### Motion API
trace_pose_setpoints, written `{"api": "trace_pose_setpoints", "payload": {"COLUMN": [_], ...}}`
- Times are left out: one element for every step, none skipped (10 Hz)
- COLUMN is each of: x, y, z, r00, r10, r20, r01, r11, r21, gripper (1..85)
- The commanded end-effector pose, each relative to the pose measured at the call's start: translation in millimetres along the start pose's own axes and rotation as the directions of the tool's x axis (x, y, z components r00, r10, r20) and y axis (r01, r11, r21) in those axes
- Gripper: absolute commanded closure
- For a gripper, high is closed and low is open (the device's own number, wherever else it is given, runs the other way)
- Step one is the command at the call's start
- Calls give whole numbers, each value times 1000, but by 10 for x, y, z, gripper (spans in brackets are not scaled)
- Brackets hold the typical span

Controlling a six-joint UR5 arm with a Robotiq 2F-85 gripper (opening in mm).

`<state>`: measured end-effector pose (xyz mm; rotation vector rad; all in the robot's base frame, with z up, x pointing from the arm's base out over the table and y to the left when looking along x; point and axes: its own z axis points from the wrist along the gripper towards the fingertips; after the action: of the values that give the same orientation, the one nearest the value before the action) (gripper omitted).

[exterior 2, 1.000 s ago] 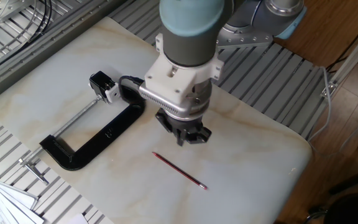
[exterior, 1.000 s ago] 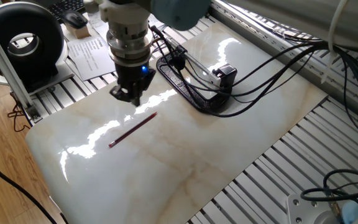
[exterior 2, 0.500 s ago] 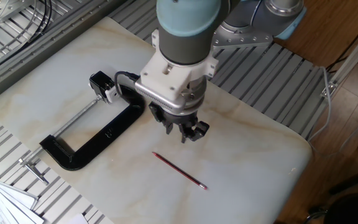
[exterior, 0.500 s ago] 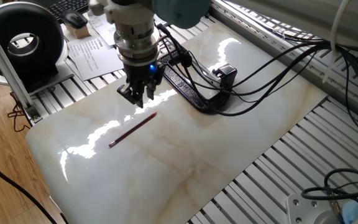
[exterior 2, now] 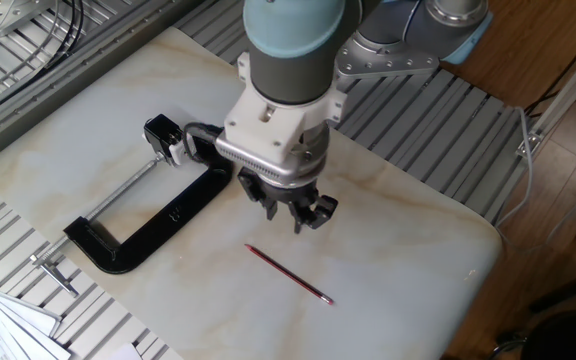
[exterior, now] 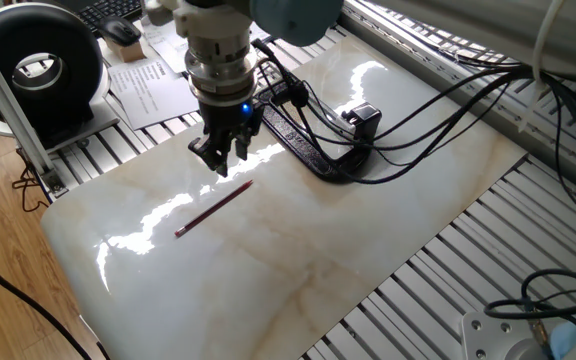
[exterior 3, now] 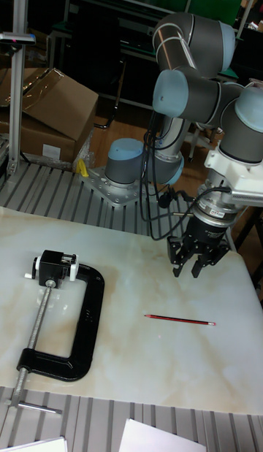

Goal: Insert the pencil into the pencil sharpener

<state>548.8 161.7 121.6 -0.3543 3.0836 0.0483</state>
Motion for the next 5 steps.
{"api": "trace_pose_setpoints", "payload": {"x": [-51,-12,4,31,30], "y": [112,158,158,115,102], "z": [2,0,0,2,2], "r00": [993,992,994,993,991], "r10": [-113,-123,-111,-113,-133], "r20": [14,2,-5,-17,-17], "r01": [114,122,110,112,132], "r11": [992,990,992,992,990], "r21": [-48,-67,-67,-52,-48], "gripper": [457,470,523,537,537]}}
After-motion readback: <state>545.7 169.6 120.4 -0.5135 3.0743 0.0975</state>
